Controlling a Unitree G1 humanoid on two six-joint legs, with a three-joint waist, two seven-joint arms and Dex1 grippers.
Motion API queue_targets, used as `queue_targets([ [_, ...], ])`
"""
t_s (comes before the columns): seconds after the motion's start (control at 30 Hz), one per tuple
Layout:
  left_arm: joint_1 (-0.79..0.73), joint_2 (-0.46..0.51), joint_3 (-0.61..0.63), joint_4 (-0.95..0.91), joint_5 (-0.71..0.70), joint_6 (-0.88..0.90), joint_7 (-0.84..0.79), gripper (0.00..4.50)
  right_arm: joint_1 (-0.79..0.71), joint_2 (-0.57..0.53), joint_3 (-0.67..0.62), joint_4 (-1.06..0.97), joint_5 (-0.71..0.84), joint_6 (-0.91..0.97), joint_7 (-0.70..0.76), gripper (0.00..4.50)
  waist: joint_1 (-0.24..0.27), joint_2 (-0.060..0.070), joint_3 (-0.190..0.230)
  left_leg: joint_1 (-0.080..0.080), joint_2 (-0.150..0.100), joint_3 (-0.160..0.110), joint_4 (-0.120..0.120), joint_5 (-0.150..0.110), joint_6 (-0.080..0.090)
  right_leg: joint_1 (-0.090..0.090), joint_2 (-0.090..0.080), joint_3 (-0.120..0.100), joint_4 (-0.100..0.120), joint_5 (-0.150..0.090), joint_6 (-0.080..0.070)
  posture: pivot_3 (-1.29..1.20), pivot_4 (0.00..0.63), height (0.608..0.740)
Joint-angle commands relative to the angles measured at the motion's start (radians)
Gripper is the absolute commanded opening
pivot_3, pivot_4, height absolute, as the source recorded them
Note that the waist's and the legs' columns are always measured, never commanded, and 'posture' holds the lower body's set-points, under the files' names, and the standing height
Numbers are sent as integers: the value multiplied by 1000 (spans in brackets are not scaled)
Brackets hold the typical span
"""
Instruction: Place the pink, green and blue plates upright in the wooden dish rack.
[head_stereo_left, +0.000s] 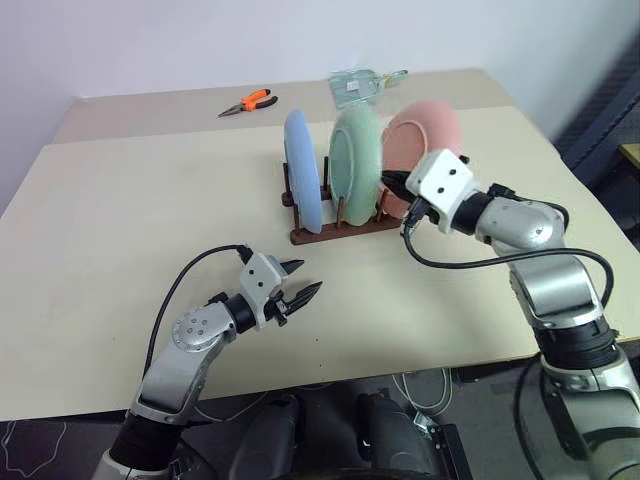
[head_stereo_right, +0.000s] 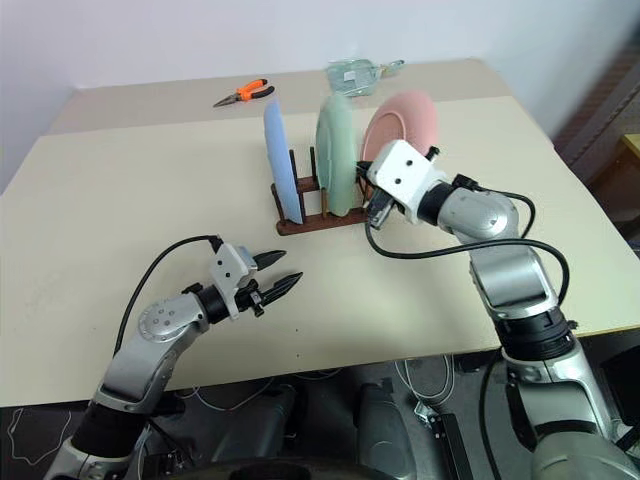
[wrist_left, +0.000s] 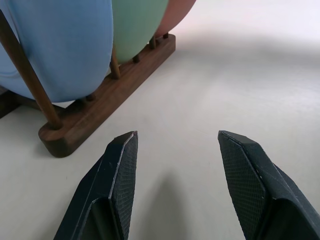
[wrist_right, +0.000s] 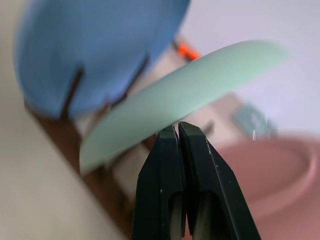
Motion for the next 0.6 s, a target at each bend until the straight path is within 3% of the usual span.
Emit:
queue_targets([
  [0.03, 6, 1, 4, -34, -3, -10, 4, 2596, -20, 10, 0, -33, -4, -11, 9, 48, 3, 0, 0, 0, 0, 0, 0, 0, 0, 0, 0, 0, 0, 0, 0, 0, 150, 740],
  [0.2, 11, 1, 1, -35, 0, -11, 6, 2596, -49, -22, -69, 20, -24, -40, -10, 48, 1, 0, 0, 0, 0, 0, 0, 0, 0, 0, 0, 0, 0, 0, 0, 0, 150, 740],
  [0.6, -7, 4, -8, -9, 1, -22, -11, 2596, -71, -242, -239, 220, -160, -104, -104, 48, 2, 0, 0, 0, 0, 1, 0, 0, 0, 0, 0, 0, 0, 0, -1, 0, 150, 740],
])
